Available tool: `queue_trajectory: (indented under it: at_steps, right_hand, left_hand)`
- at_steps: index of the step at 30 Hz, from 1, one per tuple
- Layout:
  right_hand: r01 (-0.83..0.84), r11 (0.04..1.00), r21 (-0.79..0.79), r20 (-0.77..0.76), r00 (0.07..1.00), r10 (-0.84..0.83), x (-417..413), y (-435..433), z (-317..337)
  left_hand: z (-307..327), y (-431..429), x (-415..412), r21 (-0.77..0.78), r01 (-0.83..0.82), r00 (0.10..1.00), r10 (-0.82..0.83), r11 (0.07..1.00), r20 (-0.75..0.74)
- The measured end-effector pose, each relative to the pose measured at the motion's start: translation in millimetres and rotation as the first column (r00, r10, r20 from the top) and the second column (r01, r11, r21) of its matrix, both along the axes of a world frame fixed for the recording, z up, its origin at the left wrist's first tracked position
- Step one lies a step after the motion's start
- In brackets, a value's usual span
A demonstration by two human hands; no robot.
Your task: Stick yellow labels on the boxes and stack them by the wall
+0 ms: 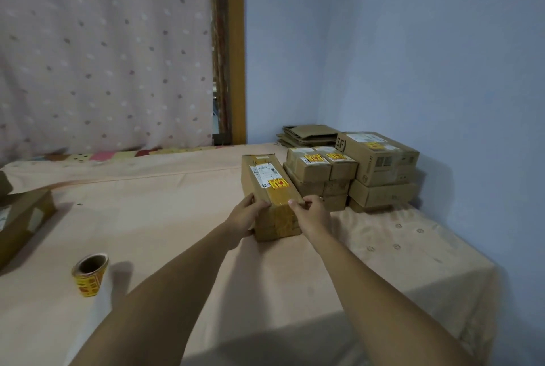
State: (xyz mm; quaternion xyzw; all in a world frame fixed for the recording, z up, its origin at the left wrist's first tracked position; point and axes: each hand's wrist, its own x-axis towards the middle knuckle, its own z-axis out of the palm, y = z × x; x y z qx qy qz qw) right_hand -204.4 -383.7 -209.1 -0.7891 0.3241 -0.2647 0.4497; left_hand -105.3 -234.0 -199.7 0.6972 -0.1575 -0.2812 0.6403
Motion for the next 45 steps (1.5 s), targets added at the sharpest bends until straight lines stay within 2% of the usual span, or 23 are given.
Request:
queue_trajectory:
  at_steps: [2,5,7,9,12,16,21,26,28,33,36,41,45]
  right_hand:
    - [0.024,0.998,-0.066,0.007,1.000,-0.023,2.9,4.2,2.7]
    - [0.029,0.922,-0.387,0.008,1.000,-0.029,8.0,13.6,13.4]
    - [-0.062,0.836,-0.545,-0.021,0.998,0.060,13.1,24.5,26.1]
    - [-0.194,0.776,-0.600,-0.132,0.981,0.144,20.5,37.1,38.9]
    - [-0.365,0.706,-0.606,-0.362,0.918,0.164,33.8,53.7,49.9]
    - [-0.494,0.681,-0.541,-0.495,0.842,0.217,53.6,82.1,60.4]
    - [-0.606,0.598,-0.525,-0.567,0.773,0.285,94.3,147.5,83.8]
    - [-0.674,0.468,-0.571,-0.591,0.734,0.335,135.4,241.0,107.8]
    - [-0.700,0.408,-0.586,-0.596,0.713,0.368,148.4,278.8,114.5]
    - [-0.738,0.278,-0.615,-0.589,0.664,0.460,178.3,367.9,120.2]
    - [-0.756,0.233,-0.612,-0.586,0.631,0.508,192.4,414.8,121.5]
    - [-0.794,0.233,-0.561,-0.583,0.579,0.570,220.2,478.2,115.0]
    - [-0.841,0.357,-0.406,-0.535,0.535,0.653,236.5,516.3,110.4]
  left_hand:
    - [0.3,3.2,0.6,0.011,-0.018,0.999,0.017,1.000,0.040]
    - [-2.6,8.2,9.0,0.042,-0.064,0.983,0.056,0.997,0.173]
    - [-1.9,13.0,12.7,0.086,-0.114,0.962,0.088,0.990,0.257]
    - [1.6,19.9,14.7,0.153,-0.158,0.927,0.093,0.975,0.365]
    - [10.6,37.2,20.6,0.252,-0.241,0.833,0.066,0.937,0.550]
    - [32.0,83.4,36.4,0.405,-0.371,0.691,-0.044,0.835,0.722]
    - [56.5,177.1,62.7,0.580,-0.528,0.608,-0.200,0.621,0.768]
    - [75.7,288.2,85.6,0.597,-0.670,0.568,-0.213,0.442,0.795]
    - [80.8,334.7,89.8,0.590,-0.709,0.570,-0.178,0.386,0.802]
    - [93.0,441.6,93.3,0.571,-0.758,0.585,-0.060,0.315,0.809]
    - [100.4,495.0,96.8,0.568,-0.787,0.581,-0.019,0.242,0.814]
    - [95.4,565.7,111.8,0.576,-0.801,0.597,0.140,0.164,0.790]
    - [85.7,596.6,128.7,0.526,-0.835,0.545,0.373,0.160,0.751]
